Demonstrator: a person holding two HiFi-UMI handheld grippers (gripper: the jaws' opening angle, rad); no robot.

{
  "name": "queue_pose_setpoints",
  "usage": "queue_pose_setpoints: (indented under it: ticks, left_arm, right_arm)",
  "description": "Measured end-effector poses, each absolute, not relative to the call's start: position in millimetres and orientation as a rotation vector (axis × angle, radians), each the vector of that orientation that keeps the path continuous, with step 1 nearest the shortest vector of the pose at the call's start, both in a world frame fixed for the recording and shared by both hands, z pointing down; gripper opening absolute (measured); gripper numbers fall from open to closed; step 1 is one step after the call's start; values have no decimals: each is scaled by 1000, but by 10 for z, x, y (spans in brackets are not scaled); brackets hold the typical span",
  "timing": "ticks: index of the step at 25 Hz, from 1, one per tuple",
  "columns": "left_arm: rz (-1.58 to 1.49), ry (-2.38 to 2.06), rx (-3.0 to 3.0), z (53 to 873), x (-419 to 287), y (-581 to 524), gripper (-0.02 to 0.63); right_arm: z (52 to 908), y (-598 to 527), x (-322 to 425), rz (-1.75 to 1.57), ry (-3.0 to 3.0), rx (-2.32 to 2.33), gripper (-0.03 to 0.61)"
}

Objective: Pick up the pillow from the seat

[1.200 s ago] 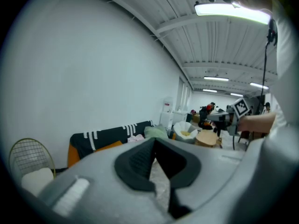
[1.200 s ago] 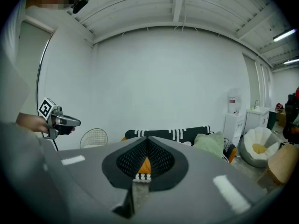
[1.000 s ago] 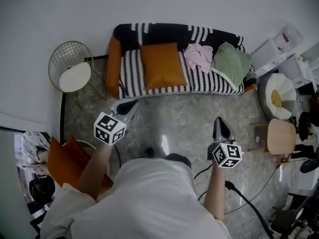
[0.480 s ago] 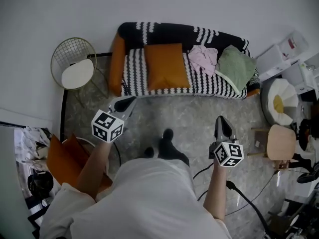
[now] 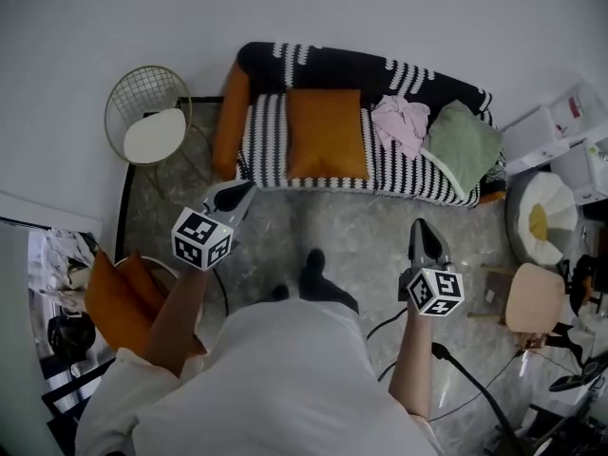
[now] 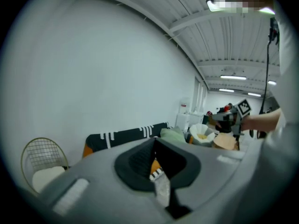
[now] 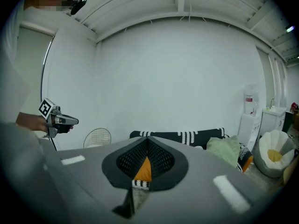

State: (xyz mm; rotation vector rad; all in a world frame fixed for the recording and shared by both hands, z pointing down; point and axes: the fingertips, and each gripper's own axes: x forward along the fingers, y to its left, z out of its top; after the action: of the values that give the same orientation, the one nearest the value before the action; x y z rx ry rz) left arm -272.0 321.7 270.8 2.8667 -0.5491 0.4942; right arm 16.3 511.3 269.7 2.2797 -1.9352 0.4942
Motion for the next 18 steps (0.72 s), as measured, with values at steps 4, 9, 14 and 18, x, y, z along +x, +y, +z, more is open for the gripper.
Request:
queue_pose_setpoints:
  ticks: [4,9,14,18]
  left_arm:
    - [500,-608,2844,2751,-2567,3063,-2]
    - [497,-668,2817,2753,-2317,2874,-2]
    - [488,-733,2800,2718,-2053,2650,-2]
    - [487,-781,2791,2716,-1869,2499,-2]
  right_arm:
    - [2769,4877,369,505,-1971,2225,5]
    - [2799,4567,701,505,-2011,2170,5]
    - [2836,4239,1029,505,-2051,2111,5]
    - [2884,3998,1249,505,-2082,2074,5]
